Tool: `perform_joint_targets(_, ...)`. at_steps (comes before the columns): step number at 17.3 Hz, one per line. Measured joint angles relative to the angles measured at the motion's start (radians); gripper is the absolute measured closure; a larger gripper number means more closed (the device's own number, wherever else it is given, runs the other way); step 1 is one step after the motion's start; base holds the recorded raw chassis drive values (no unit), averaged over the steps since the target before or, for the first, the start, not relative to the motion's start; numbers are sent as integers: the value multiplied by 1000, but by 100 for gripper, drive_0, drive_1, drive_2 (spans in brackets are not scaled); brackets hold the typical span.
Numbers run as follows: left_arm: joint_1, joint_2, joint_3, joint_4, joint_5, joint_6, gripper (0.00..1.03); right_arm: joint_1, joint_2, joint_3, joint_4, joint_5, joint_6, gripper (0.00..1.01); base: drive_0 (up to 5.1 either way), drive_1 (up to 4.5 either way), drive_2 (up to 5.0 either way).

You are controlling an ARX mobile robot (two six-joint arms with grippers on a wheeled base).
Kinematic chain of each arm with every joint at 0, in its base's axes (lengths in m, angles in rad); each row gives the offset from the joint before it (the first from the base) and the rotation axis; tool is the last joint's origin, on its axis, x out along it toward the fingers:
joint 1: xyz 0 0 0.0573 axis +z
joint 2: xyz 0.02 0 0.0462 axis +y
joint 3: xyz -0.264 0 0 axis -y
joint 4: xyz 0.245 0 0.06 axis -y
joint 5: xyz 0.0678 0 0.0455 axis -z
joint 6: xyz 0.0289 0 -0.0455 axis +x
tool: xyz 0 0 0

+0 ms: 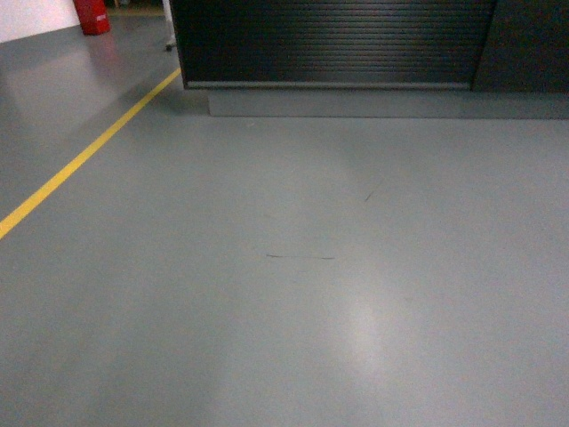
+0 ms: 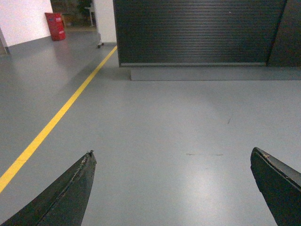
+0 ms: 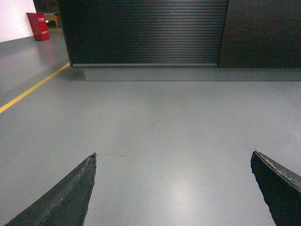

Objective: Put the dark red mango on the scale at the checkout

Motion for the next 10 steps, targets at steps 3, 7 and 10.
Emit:
perform_joint_targets(3,0,0,0,0,0,0,5,0,0,0,0,0,0,3,0,0,0)
perform_joint_targets(7,0,0,0,0,0,0,5,0,0,0,0,0,0,3,0,0,0)
perform_joint_targets(10,0,0,0,0,0,0,5,0,0,0,0,0,0,3,0,0,0)
